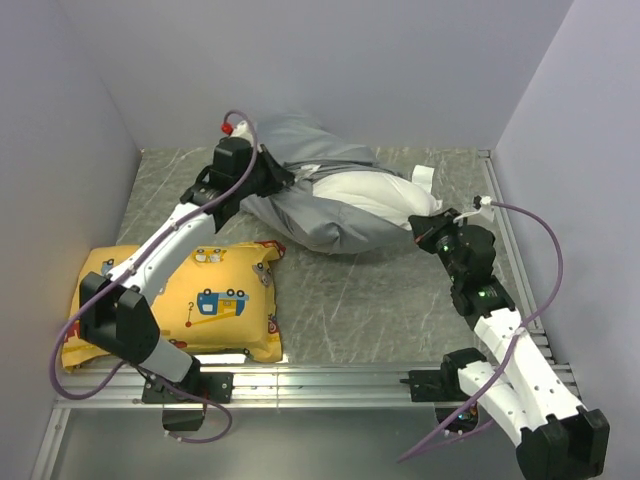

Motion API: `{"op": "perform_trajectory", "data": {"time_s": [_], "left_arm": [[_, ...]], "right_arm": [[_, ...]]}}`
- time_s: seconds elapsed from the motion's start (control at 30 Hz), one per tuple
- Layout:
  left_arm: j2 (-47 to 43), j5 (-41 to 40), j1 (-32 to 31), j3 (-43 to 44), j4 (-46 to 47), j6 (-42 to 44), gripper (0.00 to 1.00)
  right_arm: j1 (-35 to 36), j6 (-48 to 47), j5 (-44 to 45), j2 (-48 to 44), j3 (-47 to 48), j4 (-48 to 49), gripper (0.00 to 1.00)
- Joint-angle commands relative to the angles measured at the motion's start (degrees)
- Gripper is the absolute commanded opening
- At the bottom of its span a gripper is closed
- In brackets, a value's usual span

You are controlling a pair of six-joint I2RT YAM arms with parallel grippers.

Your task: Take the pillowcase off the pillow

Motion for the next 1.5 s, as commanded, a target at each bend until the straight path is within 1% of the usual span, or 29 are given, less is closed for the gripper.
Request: {"op": "perform_trajectory", "data": {"time_s": [0.0,0.03,0.1,0.13,0.17,0.2,0.23,0.27,0.33,0.37,0.47,0.6,0.67,0.7,0.73,0.83,0.93,1.0,1.1,1.2,1.3,1.33,1.37,1.4,1.43,1.47], "left_arm": [[-4.6,-12.1,8.5,-6.2,1.0,-2.2,0.06],[-6.2,-10.9,9.8,-10.1,3.4,-3.0,0.06],[-6.8,-6.2,9.7,-13.0,5.3,-2.8,0.08],[-7.0,-3.5,8.5,-13.6,6.7,-2.8,0.09],[-7.3,-1.3,7.5,-14.4,8.0,-1.6,0.13],[-7.6,-0.4,6.1,-15.1,8.5,-0.8,0.17],[-7.9,0.4,2.9,-15.3,8.9,0.1,0.22],[-8.1,0.3,1.2,-15.6,9.1,1.7,0.35],[-8.7,0.3,-2.2,-15.7,8.8,2.8,0.50],[-9.0,0.3,-2.9,-16.0,9.5,3.4,0.61],[-10.4,1.2,-4.0,-16.1,10.0,3.7,0.76],[-11.7,1.9,-5.7,-12.5,8.0,5.0,0.86],[-12.2,2.0,-8.2,-11.8,7.8,5.8,0.91],[-12.2,2.1,-9.0,-11.1,7.0,5.8,0.91],[-12.2,2.2,-11.1,-10.8,6.7,6.0,0.91],[-12.4,0.1,-15.3,-11.2,5.0,6.0,0.92],[-14.2,-1.9,-18.0,-14.5,5.4,4.9,0.92],[-15.9,-1.8,-19.1,-17.7,6.0,3.5,0.92],[-17.9,-2.9,-23.0,-20.6,6.1,2.8,0.92],[-19.9,-4.0,-25.5,-23.2,5.2,1.7,0.88],[-22.1,-3.5,-27.1,-27.2,5.6,-0.3,0.78],[-22.5,-3.8,-27.3,-28.2,5.5,-1.2,0.69],[-22.8,-4.3,-27.5,-30.1,5.3,-1.6,0.63],[-23.5,-4.8,-27.5,-31.1,4.7,-2.0,0.55],[-23.9,-5.4,-27.5,-31.9,4.1,-2.8,0.39],[-24.0,-8.1,-27.5,-33.0,3.3,-3.3,0.33]], "right_arm": [[-6.0,-2.6,7.4,-0.5,4.1,-2.7,0.00],[-6.4,-2.4,6.8,0.6,4.3,-2.7,0.00],[-6.5,-2.7,5.9,1.6,5.1,-2.5,0.00],[-6.5,-2.7,5.7,2.8,5.2,-1.7,0.00],[-6.5,-2.9,5.2,3.3,5.4,-1.3,0.00],[-6.4,-3.0,5.1,3.9,6.3,-1.2,0.00],[-6.5,-3.4,5.0,5.0,6.8,-1.4,0.00],[-6.4,-3.7,4.4,5.3,7.2,-1.4,0.00],[-6.1,-4.2,4.2,5.9,8.1,-1.4,0.00],[-5.9,-4.5,4.4,5.8,8.3,-1.6,0.00],[-4.3,-5.2,5.8,5.3,8.6,-2.0,0.00],[-2.4,-5.9,7.7,4.1,9.3,-2.7,0.00],[-1.9,-6.6,8.3,3.9,9.9,-2.8,0.00],[-1.7,-6.7,8.6,4.1,10.6,-3.9,0.00],[-1.5,-7.1,8.7,4.5,11.1,-4.3,0.00],[-0.7,-7.4,8.6,6.0,13.3,-5.3,0.00],[0.0,-8.1,8.8,7.2,15.0,-5.7,0.00],[0.3,-8.3,8.9,8.0,15.9,-5.9,0.00],[1.3,-9.0,9.9,9.7,17.5,-6.6,0.00],[1.6,-9.6,11.6,11.3,18.6,-7.0,0.00],[1.7,-10.3,13.7,12.6,19.6,-7.2,0.00],[1.7,-10.7,14.2,13.1,19.9,-7.4,0.00],[1.7,-10.7,14.5,13.6,21.0,-7.7,0.00],[1.6,-10.8,14.7,14.4,21.7,-8.2,0.00],[1.6,-11.0,15.0,14.8,22.2,-8.2,0.00],[1.6,-11.0,15.0,15.2,23.1,-8.2,0.00]]}}
